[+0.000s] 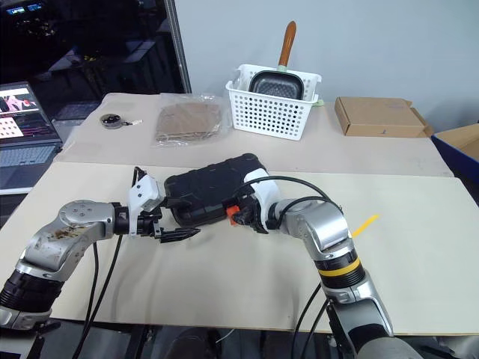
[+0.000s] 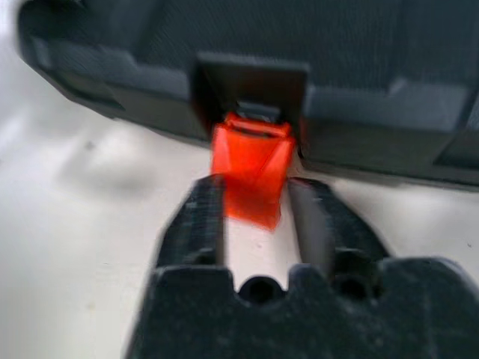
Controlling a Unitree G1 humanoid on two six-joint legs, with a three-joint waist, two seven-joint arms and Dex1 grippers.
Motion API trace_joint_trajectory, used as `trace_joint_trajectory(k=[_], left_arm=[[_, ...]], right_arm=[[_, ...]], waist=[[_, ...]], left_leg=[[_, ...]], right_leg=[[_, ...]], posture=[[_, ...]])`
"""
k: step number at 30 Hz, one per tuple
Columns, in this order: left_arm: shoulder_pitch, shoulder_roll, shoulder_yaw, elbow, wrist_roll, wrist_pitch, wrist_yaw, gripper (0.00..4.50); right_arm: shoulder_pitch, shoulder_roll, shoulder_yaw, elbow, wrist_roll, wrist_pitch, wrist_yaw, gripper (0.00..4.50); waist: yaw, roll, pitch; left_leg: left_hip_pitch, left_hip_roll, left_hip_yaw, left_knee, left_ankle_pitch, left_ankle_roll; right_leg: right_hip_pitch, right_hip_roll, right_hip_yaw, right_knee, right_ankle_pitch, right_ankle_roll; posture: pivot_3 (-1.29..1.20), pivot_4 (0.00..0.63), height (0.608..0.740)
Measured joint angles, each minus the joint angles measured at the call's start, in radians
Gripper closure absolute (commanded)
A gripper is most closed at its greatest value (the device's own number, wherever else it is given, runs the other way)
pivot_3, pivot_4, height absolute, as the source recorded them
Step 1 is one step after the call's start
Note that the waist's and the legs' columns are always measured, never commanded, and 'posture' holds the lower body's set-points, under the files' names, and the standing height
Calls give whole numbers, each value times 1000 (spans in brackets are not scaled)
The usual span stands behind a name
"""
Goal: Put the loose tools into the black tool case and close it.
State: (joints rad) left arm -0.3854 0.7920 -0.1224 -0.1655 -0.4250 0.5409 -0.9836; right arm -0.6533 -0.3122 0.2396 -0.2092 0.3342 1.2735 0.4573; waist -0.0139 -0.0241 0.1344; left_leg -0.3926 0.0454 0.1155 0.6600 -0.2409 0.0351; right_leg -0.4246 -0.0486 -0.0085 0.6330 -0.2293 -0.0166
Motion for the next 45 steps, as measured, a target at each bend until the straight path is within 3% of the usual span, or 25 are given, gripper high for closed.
trace_joint_trajectory(k=[1, 3, 10, 23, 27, 31, 43, 45], left_arm=[[1, 0, 1, 0, 1, 0, 0, 0], [2, -2, 2, -4, 5, 0, 1, 0], [21, -5, 17, -16, 6, -3, 4, 0], [30, -10, 24, -17, 27, -11, -4, 0], [30, -10, 25, -18, 28, -11, -9, 0], [30, -9, 27, -18, 30, -11, -14, 0], [30, -7, 29, -18, 35, -11, -24, 0], [30, -7, 29, -18, 35, -11, -24, 0]], right_arm=[[0, -3, 3, 0, -1, -2, -1, 4452], [0, -7, 13, 0, 0, -7, 1, 4452], [0, -2, -23, -46, 45, 9, 19, 2358], [44, 82, 4, -60, 19, 42, -110, 2358], [54, 92, 3, -79, 9, 43, -142, 1452], [81, 112, -11, -97, 2, 43, -169, 116], [97, 203, -17, -52, -37, -2, -232, 116], [104, 210, -18, -33, -47, -23, -245, 338]], waist=[[0, 0, 0], [-3, 0, 0], [-3, 0, 0], [-4, 0, 0], [-3, 0, 0], [-3, 0, 0], [-4, 0, 0], [-4, 0, 0]], left_leg=[[0, 0, 0, 0, 0, 0], [1, 0, 0, 0, 0, 0], [0, 0, 0, 0, 0, 0], [1, 1, 0, 0, 0, 0], [0, 1, 0, 0, 0, 0], [0, 1, 0, 0, 0, 0], [0, 1, 0, 0, -1, -1], [0, 1, 0, 0, -1, -1]], right_leg=[[0, 0, 0, 0, 0, 0], [0, 0, 0, 1, 0, 0], [0, 1, 0, 0, 0, 0], [0, 1, 0, 0, 0, 0], [0, 0, 0, 0, 0, 0], [0, 1, 0, 0, 0, 0], [0, 1, 1, -1, 0, 0], [0, 1, 0, 0, 0, 0]], posture=[[0, 150, 740], [0, 150, 740], [0, 150, 740], [0, 150, 740], [0, 150, 740], [0, 150, 740], [0, 150, 740], [0, 150, 740]])
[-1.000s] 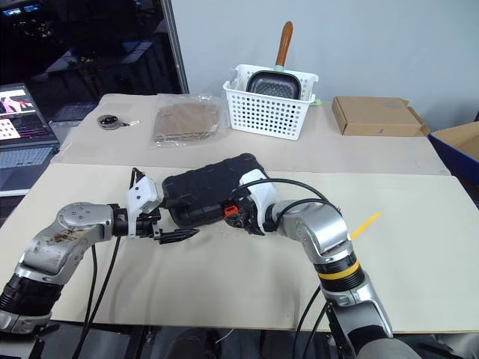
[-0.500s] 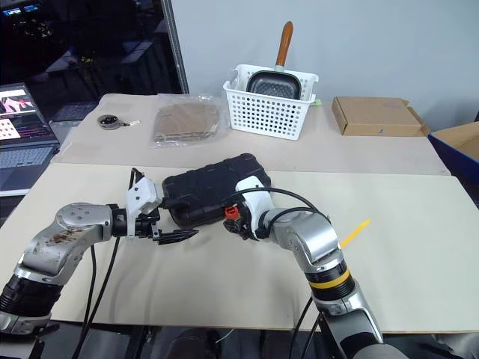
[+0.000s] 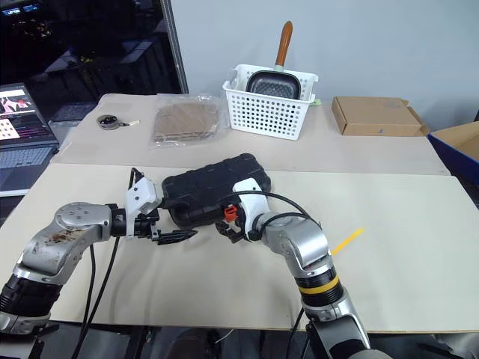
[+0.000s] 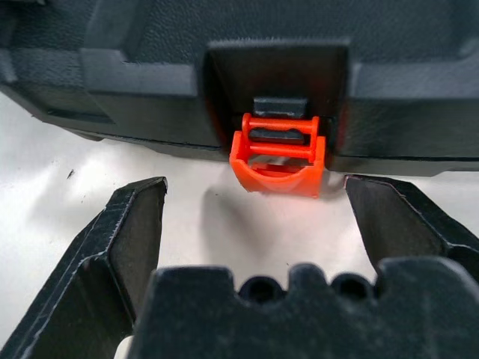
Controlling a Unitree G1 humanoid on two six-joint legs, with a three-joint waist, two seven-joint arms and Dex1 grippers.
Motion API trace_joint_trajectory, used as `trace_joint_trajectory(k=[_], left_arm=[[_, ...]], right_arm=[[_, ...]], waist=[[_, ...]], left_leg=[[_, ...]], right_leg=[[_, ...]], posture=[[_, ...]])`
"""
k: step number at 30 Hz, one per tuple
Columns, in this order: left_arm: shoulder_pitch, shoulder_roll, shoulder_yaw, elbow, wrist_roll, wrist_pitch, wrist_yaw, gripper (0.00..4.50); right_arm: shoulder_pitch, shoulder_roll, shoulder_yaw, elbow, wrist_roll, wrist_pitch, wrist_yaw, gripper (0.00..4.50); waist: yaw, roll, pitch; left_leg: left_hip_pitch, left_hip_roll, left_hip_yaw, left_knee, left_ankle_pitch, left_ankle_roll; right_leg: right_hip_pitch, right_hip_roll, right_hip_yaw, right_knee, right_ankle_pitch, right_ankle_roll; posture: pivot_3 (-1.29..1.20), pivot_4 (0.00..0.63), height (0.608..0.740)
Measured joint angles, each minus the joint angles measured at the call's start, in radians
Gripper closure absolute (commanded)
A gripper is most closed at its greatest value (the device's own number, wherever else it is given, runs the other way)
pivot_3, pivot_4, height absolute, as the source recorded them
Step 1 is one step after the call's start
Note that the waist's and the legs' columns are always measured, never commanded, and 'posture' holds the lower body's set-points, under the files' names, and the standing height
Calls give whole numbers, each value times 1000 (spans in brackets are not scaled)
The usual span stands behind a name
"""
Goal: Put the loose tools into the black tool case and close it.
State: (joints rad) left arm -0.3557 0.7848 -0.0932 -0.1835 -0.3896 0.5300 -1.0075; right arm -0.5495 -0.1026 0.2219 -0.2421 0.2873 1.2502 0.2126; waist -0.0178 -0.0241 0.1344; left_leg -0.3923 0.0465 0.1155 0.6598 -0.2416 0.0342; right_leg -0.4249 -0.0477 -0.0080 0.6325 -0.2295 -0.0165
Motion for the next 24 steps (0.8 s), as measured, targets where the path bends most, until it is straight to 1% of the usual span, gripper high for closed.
trace_joint_trajectory(k=[1, 2, 5, 6, 7, 9, 24], left_arm=[[0, 0, 0, 0, 0, 0, 0, 0], [0, 0, 0, 0, 1, 0, 0, 0], [0, 0, 0, 0, 2, 0, 0, 0], [0, 0, 0, 0, 3, 0, 0, 0], [0, 0, 1, 0, 4, 0, 0, 0], [0, 0, 1, 0, 4, 0, 1, 0], [9, -3, 4, -2, 9, -11, 5, 0]], right_arm=[[3, 1, 0, 6, -4, -7, -1, 726], [5, 2, 0, 15, -10, -17, -3, 949], [6, 4, 0, 24, -21, -38, -8, 1933], [6, 5, 0, 29, -26, -46, -8, 2313], [6, 7, 0, 33, -28, -50, -8, 2783], [7, 13, 3, 34, -32, -52, -8, 3237], [14, -34, 15, -6, -27, -49, 42, 3237]], waist=[[0, 0, 0], [0, 0, 0], [0, 0, 0], [0, 0, 0], [0, 0, 0], [0, 0, 0], [0, 0, 0]], left_leg=[[0, 0, 0, 0, 0, 0], [0, 0, 0, 0, 0, 0], [0, 0, 0, 0, 0, 0], [0, 0, 0, 0, 0, 0], [0, 0, 0, 0, 0, 0], [0, 1, 0, 0, 0, 0], [0, 1, 0, 0, 0, 0]], right_leg=[[0, 0, 0, 0, 0, 0], [0, 0, 0, 0, 0, 0], [0, 0, 0, 0, 0, 0], [0, 0, 0, 0, 0, 0], [0, 0, 0, 0, 0, 0], [0, 1, 0, 0, 0, 0], [0, 0, 0, 0, 0, 0]], posture=[[0, 150, 740], [0, 150, 740], [0, 150, 740], [0, 150, 740], [0, 150, 740], [0, 150, 740], [0, 150, 740]])
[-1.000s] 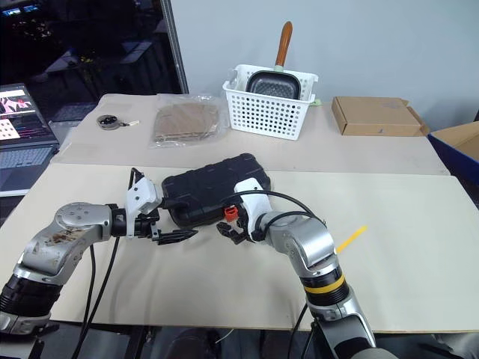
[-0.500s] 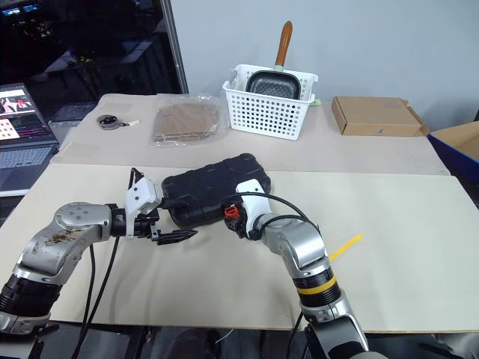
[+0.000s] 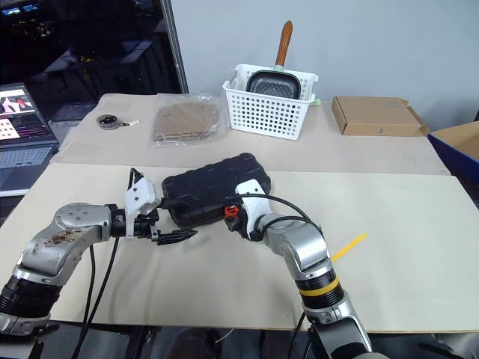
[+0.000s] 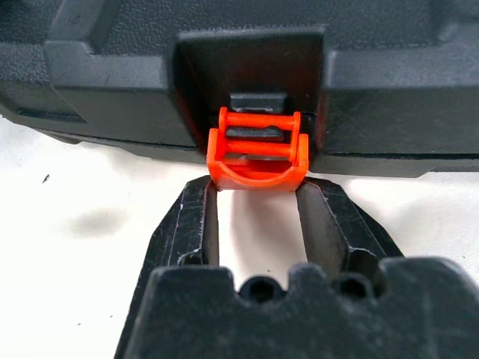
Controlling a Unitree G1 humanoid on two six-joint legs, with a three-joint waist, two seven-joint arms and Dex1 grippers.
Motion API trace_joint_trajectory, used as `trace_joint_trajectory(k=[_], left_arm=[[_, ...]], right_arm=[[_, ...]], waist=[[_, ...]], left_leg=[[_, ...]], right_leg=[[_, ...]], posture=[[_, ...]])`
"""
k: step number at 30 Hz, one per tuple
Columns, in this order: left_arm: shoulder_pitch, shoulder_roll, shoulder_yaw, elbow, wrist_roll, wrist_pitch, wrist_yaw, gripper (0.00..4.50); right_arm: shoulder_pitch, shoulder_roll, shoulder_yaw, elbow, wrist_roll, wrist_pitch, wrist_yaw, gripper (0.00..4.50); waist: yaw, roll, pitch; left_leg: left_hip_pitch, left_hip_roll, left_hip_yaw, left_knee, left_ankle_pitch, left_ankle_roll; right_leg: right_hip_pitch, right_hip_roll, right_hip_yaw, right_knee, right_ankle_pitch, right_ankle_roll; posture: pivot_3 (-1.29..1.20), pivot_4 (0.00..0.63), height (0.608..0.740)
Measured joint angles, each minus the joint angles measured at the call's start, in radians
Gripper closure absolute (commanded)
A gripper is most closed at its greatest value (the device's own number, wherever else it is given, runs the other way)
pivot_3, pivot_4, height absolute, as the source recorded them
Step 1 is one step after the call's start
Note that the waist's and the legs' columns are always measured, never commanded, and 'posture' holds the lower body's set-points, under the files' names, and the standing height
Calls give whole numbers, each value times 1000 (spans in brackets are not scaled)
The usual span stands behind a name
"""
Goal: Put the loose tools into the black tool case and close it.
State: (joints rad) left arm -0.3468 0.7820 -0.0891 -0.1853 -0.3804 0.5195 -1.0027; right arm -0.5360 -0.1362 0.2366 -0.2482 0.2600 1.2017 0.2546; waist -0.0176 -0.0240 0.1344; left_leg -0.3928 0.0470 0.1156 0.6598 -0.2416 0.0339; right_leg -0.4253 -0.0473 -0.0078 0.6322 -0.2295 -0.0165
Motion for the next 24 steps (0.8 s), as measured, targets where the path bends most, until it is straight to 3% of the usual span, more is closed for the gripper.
trace_joint_trajectory(k=[24], left_arm=[[6, -6, 0, -14, 4, 3, 8, 0]], right_arm=[[-9, -35, 64, -61, -30, 28, -19, 3237]], waist=[[-1, 0, 0]], left_leg=[[-1, 0, 0, 0, 0, 0]], right_leg=[[0, 0, 0, 0, 0, 0]], posture=[[0, 150, 740]])
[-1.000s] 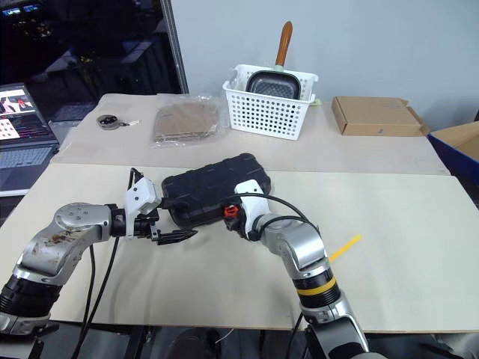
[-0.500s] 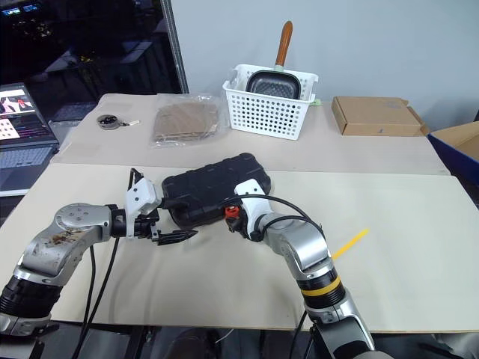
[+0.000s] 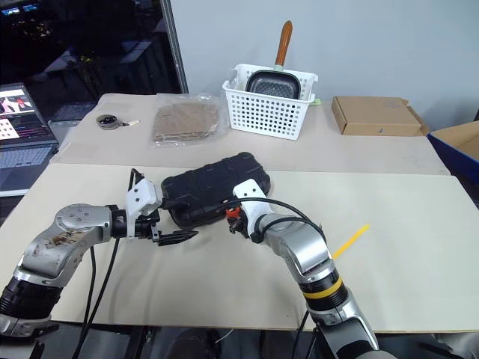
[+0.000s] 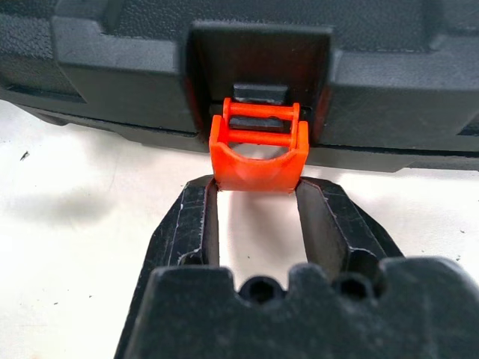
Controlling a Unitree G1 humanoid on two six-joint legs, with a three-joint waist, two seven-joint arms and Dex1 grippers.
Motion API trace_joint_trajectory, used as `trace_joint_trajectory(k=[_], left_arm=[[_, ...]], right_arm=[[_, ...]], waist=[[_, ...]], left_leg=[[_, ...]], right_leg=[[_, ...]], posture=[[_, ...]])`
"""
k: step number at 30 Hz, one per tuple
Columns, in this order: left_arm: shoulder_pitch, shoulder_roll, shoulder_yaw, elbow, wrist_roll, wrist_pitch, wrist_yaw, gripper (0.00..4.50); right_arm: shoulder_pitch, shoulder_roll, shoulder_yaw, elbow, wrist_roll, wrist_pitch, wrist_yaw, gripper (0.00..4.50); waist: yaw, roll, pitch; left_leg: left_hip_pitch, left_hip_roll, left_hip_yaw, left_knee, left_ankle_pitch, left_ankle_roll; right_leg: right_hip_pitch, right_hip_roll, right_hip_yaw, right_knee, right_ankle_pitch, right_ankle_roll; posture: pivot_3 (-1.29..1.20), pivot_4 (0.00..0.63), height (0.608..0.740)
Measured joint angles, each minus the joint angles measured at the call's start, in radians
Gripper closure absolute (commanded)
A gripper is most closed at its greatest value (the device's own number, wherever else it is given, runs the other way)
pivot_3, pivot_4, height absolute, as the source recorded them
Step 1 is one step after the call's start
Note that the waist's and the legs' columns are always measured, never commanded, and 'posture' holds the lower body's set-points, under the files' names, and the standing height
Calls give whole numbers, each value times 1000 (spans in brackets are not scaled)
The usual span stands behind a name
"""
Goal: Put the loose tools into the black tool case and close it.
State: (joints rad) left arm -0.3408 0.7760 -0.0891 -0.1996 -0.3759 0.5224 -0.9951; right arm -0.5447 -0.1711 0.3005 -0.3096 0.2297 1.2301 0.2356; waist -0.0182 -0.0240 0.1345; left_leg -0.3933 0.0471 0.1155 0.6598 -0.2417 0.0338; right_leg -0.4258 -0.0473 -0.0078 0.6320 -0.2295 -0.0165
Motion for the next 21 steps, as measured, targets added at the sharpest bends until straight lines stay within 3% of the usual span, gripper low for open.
trace_joint_trajectory(k=[21], left_arm=[[-1, -17, 0, -1, 21, 0, 0, 0]], right_arm=[[-32, -7, -1, -62, -2, 67, 0, 3237]], waist=[[-3, 0, 0]], left_leg=[[0, 0, 0, 0, 0, 0]], right_leg=[[0, 0, 0, 0, 0, 0]], posture=[[0, 150, 740]])
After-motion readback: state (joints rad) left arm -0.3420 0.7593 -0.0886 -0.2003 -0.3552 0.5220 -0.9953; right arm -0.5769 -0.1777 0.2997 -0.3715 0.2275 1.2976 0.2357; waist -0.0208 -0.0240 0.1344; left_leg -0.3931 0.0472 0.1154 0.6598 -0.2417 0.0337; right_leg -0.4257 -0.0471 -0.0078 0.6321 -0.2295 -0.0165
